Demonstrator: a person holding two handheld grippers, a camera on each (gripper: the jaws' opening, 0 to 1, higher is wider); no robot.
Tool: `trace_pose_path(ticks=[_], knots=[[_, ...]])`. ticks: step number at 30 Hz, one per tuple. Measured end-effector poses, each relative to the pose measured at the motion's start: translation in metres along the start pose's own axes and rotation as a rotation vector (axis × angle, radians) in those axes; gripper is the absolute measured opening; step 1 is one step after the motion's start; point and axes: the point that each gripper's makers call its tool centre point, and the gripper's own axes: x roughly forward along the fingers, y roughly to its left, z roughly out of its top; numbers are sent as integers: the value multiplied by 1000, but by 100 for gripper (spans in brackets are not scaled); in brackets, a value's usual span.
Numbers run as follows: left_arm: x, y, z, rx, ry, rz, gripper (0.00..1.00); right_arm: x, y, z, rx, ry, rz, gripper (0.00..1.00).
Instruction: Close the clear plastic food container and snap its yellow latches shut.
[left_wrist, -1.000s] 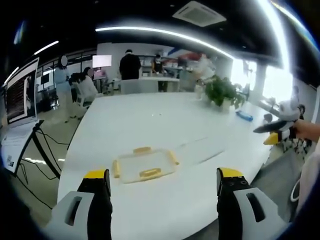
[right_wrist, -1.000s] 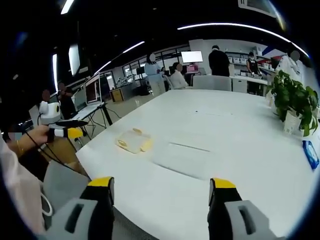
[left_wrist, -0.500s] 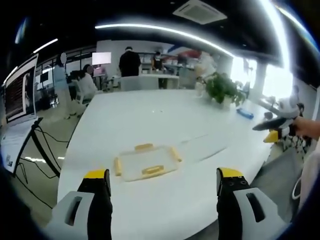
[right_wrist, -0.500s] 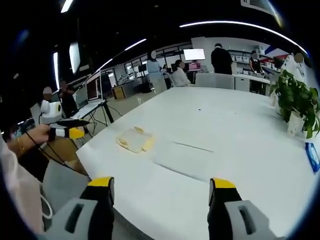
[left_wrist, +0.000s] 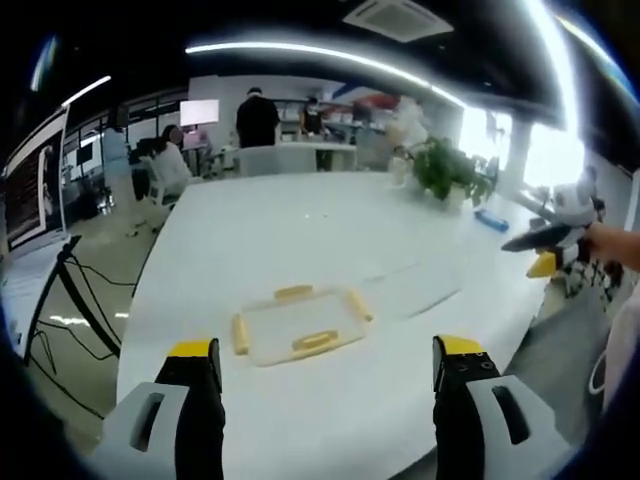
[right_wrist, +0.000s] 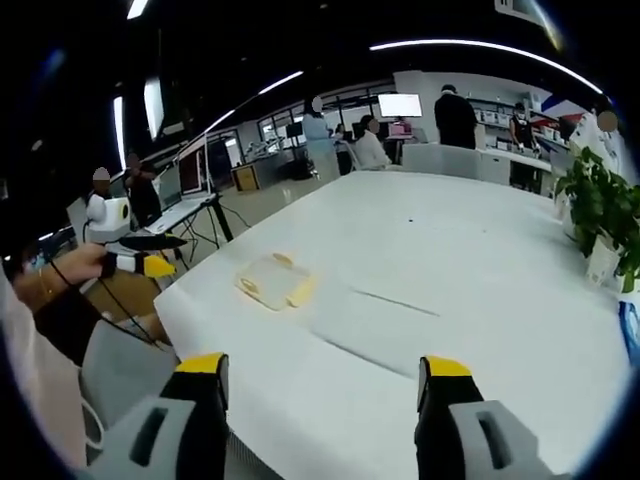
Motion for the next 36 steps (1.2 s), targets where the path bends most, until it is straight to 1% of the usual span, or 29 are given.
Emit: trace_pose_path(ticks=[12, 20, 24, 28, 36], knots=[[19, 8, -3, 6, 31, -20, 85, 27, 2, 11, -30, 28, 40, 77], [31, 13, -2, 30, 53, -42, 85, 50, 4, 24, -91, 51, 84, 77], [39, 21, -3, 41, 61, -34, 85, 62, 6, 30, -108, 54, 105, 77], [45, 26, -4, 46, 71, -43, 85, 72, 10, 34, -120, 58, 125, 77], [57, 35, -5, 69, 93, -65, 85, 95, 9, 47, -201, 75, 170, 76]])
